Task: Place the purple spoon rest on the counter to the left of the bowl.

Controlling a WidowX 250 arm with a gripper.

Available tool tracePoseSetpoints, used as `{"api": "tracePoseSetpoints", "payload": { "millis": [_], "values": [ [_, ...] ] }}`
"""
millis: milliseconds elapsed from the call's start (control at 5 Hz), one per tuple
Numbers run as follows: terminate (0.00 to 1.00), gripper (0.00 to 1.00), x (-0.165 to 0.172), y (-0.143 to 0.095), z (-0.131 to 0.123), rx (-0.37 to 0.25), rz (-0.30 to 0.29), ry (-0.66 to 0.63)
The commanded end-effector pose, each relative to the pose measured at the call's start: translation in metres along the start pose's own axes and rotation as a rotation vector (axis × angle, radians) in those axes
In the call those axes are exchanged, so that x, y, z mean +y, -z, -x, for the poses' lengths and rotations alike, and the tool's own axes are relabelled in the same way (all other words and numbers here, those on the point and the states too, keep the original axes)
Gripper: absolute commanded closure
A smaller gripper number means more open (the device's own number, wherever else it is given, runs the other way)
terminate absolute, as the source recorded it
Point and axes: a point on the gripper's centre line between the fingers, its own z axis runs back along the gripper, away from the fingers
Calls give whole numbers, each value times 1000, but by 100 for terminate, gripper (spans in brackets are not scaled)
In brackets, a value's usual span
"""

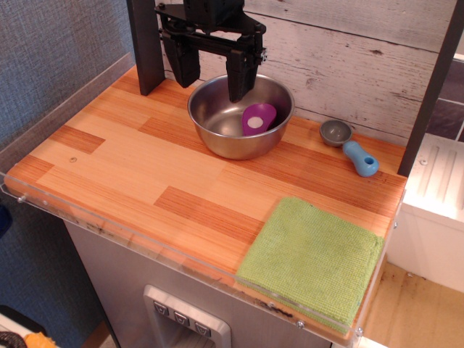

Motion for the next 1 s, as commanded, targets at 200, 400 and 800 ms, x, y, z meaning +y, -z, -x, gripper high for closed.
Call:
{"api": "tracePoseSetpoints", "payload": {
  "millis": [200,400,800],
  "values": [
    [0,0,11,-8,-35,-26,-38,-13],
    [0,0,25,-6,-56,-29,-68,-30],
    [0,0,31,25,-60,36,-86,-37]
  ]
}}
